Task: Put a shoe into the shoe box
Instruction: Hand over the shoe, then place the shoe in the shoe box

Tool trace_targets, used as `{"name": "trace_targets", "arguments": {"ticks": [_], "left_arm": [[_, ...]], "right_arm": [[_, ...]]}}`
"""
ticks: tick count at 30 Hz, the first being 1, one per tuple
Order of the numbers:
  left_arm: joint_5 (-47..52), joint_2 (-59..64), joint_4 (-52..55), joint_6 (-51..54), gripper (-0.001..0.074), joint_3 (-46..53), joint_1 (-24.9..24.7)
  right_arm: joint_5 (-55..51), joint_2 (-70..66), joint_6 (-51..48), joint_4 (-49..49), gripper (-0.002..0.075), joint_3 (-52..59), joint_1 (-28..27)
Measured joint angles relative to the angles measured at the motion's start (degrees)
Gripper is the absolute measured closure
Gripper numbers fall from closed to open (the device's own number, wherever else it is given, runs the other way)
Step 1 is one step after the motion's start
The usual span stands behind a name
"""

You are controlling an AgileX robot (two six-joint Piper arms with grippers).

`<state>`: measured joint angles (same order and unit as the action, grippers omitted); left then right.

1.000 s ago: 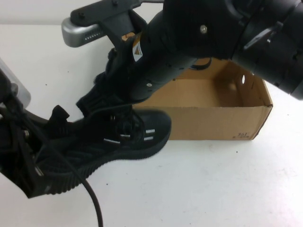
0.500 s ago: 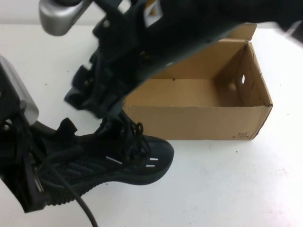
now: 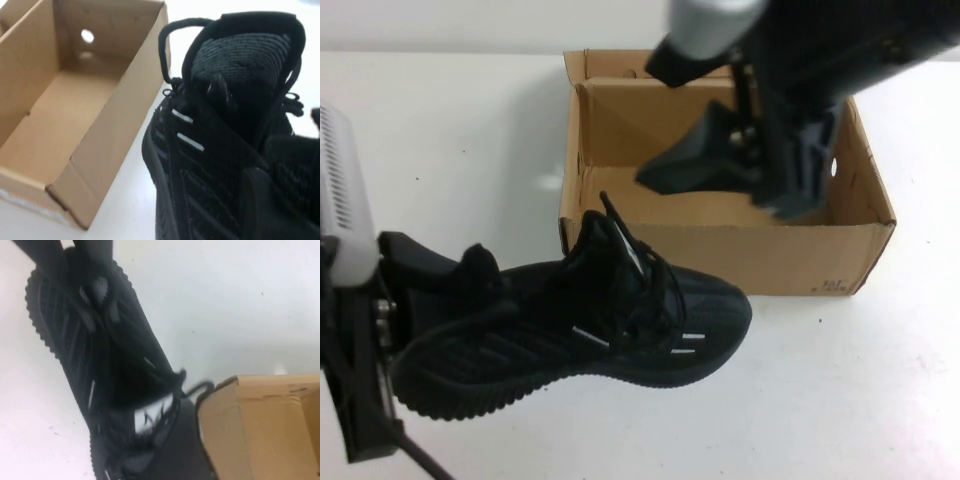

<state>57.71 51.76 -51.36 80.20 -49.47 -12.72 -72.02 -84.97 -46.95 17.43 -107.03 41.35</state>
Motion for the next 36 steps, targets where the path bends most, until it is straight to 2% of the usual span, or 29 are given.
{"name": "trace_targets", "arguments": {"ticks": [5,9,15,27,29,36], "left_arm": [[8.67,1.48,-9.97,7.55,0.0681,0.0,9.77],[11.59,4.34,-15.8,9.63,0.0681,-0.13,13.37],[11.59,6.23,-14.81,8.52,0.0681,-0.39,13.94],[11.73,6.23,-16.58,7.21,0.0681,-0.39,13.94],[11.73,6.23,-16.92,7.21,0.0681,-0.39,13.94],[11.49,6.23,-17.83,7.03,0.0681,-0.49,11.88]], "right_arm": [[0.0,2.07,-8.19,11.57,0.0228,6.8,-7.74],[0.0,2.07,-9.68,15.67,0.026,12.14,-9.28],[0.0,1.96,-10.04,18.71,0.0291,15.77,-9.49],[0.32,1.84,-9.02,19.36,0.0291,15.77,-9.58],[0.32,1.84,-9.02,19.36,0.0275,15.77,-9.58],[1.94,1.84,-9.02,19.36,0.0137,15.77,-9.47]]}}
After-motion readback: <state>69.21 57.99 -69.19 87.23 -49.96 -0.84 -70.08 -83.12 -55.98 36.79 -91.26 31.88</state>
